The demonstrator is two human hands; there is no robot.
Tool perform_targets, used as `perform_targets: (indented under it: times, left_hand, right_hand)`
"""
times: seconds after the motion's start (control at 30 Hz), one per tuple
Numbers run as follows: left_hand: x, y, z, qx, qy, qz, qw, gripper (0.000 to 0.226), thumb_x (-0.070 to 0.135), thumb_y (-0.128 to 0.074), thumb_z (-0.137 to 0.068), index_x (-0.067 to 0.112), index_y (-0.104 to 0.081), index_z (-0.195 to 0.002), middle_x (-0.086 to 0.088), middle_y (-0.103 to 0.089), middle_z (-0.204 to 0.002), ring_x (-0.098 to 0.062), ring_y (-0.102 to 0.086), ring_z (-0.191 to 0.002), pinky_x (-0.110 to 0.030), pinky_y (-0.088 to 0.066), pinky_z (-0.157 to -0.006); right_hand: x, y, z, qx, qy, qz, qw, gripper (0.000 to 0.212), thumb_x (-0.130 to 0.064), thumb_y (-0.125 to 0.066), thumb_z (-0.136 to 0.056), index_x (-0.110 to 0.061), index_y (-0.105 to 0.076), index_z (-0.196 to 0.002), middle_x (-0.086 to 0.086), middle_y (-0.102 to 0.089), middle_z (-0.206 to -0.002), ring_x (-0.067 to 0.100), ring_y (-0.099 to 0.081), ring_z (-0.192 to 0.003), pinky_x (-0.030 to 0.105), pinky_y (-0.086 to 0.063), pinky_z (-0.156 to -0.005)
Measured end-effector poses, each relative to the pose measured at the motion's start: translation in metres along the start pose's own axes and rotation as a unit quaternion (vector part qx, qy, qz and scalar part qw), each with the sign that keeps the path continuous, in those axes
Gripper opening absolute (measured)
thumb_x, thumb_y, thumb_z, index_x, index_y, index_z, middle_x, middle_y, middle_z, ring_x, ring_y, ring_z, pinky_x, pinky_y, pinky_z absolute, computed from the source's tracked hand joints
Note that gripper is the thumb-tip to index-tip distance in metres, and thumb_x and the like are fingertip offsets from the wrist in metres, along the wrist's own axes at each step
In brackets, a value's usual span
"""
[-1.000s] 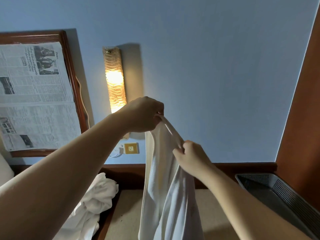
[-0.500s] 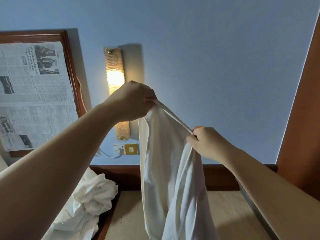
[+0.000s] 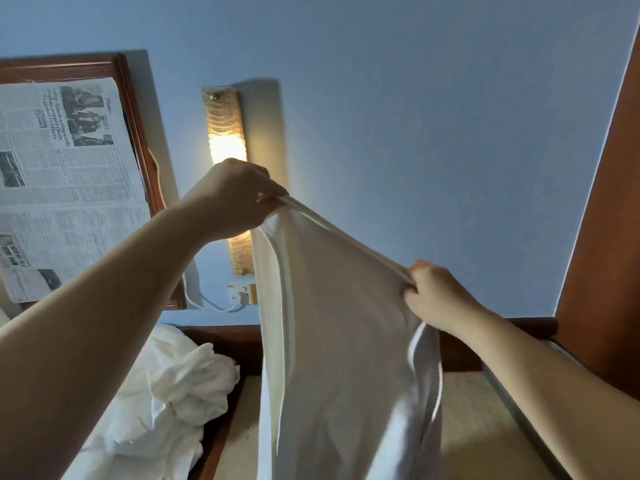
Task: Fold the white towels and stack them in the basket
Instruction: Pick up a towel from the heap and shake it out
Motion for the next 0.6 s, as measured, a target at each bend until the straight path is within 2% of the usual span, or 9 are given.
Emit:
perform_targets:
  times: [0.07,0.1,0.17,0.23,0.27,0.3,0.37,0.47,0.6]
  left_hand:
    - [-0.011,-0.004,0.007,-0.028,0.019,-0.010,0.999,0.017,0.024,-0.073,-0.096,0.025,-0.083,-0.110,0.005,-0.077,-0.096,-0.019,-0.070,-0.089,-0.034,-0.056,-0.088]
    - [-0.015,-0.011,0.012,-0.046,0.020,-0.020,0.999,0.016,0.025,-0.072,-0.097,0.025,-0.083,-0.109,0.005,-0.077,-0.096,-0.019,-0.069,-0.090,-0.031,-0.054,-0.087]
    - [-0.024,-0.030,0.025,-0.066,0.027,-0.042,0.997,0.015,0.024,-0.069,-0.099,0.020,-0.081,-0.106,0.002,-0.075,-0.094,-0.022,-0.069,-0.088,-0.029,-0.052,-0.081]
    - [-0.034,-0.045,0.038,-0.059,0.056,-0.043,0.996,0.013,0.018,-0.066,-0.100,0.015,-0.078,-0.102,-0.001,-0.072,-0.091,-0.024,-0.069,-0.083,-0.031,-0.052,-0.074]
    - [-0.039,-0.050,0.044,-0.061,0.071,-0.045,0.995,0.011,0.015,-0.064,-0.100,0.014,-0.075,-0.101,-0.001,-0.071,-0.090,-0.023,-0.068,-0.081,-0.030,-0.051,-0.071]
    - [-0.043,-0.056,0.050,-0.075,0.077,-0.046,0.993,0.010,0.011,-0.066,-0.099,0.016,-0.074,-0.102,0.000,-0.069,-0.091,-0.022,-0.066,-0.082,-0.028,-0.049,-0.070]
    - [-0.043,-0.067,0.061,-0.117,0.064,-0.047,0.990,0.024,0.001,-0.071,-0.091,0.017,-0.071,-0.108,0.001,-0.065,-0.096,-0.020,-0.057,-0.085,-0.030,-0.048,-0.071]
    - [-0.031,-0.083,0.074,-0.133,0.020,-0.067,0.989,0.037,-0.005,-0.073,-0.082,0.013,-0.062,-0.112,-0.004,-0.057,-0.099,-0.023,-0.045,-0.087,-0.044,-0.051,-0.075]
    - [-0.024,-0.090,0.078,-0.171,0.071,-0.090,0.979,0.024,0.002,-0.057,-0.088,0.014,-0.045,-0.105,-0.005,-0.049,-0.103,-0.023,-0.041,-0.091,-0.050,-0.050,-0.089]
  right_hand:
    - [0.009,-0.006,0.004,-0.120,-0.044,0.063,0.990,0.011,-0.018,-0.056,-0.089,-0.013,-0.059,-0.080,0.005,-0.060,-0.083,0.025,-0.061,-0.077,0.036,-0.047,-0.065]
    - [0.014,0.000,-0.001,-0.131,-0.055,0.085,0.986,0.012,-0.017,-0.058,-0.090,-0.014,-0.060,-0.078,0.006,-0.061,-0.080,0.026,-0.061,-0.076,0.035,-0.046,-0.063]
    - [0.012,0.017,-0.013,-0.089,-0.041,0.077,0.992,0.018,-0.011,-0.058,-0.091,-0.011,-0.058,-0.073,0.006,-0.058,-0.073,0.028,-0.058,-0.073,0.033,-0.039,-0.057]
    - [0.006,0.028,-0.018,-0.019,-0.018,0.008,1.000,0.019,-0.001,-0.053,-0.087,-0.007,-0.057,-0.070,0.004,-0.056,-0.068,0.025,-0.054,-0.066,0.032,-0.035,-0.056]
    - [0.004,0.029,-0.020,-0.011,-0.013,-0.020,1.000,0.020,0.002,-0.051,-0.085,-0.007,-0.057,-0.068,0.003,-0.056,-0.065,0.021,-0.050,-0.063,0.031,-0.035,-0.056]
    - [0.002,0.029,-0.020,-0.029,-0.008,-0.026,0.999,0.022,0.002,-0.050,-0.085,-0.008,-0.058,-0.068,0.003,-0.056,-0.063,0.019,-0.048,-0.060,0.032,-0.035,-0.057]
    - [0.008,0.029,-0.023,-0.083,0.005,0.014,0.996,0.023,-0.002,-0.051,-0.089,-0.012,-0.064,-0.073,0.005,-0.062,-0.068,0.021,-0.054,-0.065,0.034,-0.041,-0.061]
    - [0.012,0.033,-0.026,-0.106,0.017,0.083,0.991,0.024,-0.006,-0.052,-0.093,-0.019,-0.072,-0.092,0.000,-0.065,-0.093,0.024,-0.061,-0.090,0.039,-0.053,-0.082]
    - [0.001,0.031,-0.019,-0.126,0.039,0.102,0.986,0.021,-0.005,-0.052,-0.092,-0.017,-0.069,-0.089,0.000,-0.060,-0.094,0.025,-0.058,-0.092,0.040,-0.052,-0.085]
Point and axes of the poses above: each hand's wrist, its own z-axis away from the middle knuckle, its own y-axis out of the back of the hand, x = y × z, the point moved 2 cm from there along -z, towards the middle knuckle
